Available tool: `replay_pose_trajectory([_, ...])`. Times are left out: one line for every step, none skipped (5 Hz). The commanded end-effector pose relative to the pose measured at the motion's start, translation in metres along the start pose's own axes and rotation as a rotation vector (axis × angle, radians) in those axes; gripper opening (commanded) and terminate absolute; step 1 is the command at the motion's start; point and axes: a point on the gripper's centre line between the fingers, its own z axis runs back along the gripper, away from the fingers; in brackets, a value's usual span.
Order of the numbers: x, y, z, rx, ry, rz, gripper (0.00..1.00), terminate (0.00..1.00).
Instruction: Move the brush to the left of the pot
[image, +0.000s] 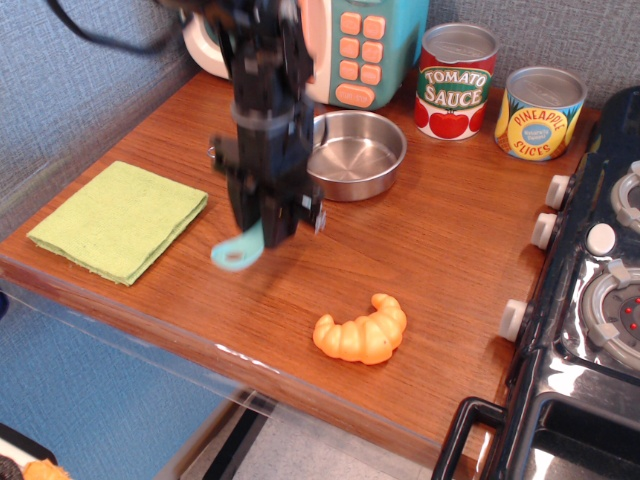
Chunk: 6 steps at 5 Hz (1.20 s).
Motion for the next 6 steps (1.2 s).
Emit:
replay_pose_trajectory([0.043, 0.085, 0.062, 0.065, -0.119, 0.15, 0.0, 0.0])
replay_pose_trajectory([0.063, 0.142, 0.054, 0.14, -0.091, 0.225, 0.0, 0.0])
replay_pose_trajectory([0.062, 0.177, 0.033, 0.154, -0.055, 0.273, 0.0, 0.0])
replay_pose_trajectory([0.057, 0.187, 0.013, 0.163, -0.013, 0.281, 0.0, 0.0])
replay_pose_trajectory([0.054, 0.183, -0.004, 0.158, 0.024, 0.257, 0.0, 0.0])
replay_pose_trajectory([0.058, 0.18, -0.021, 0.152, 0.042, 0.234, 0.0, 0.0])
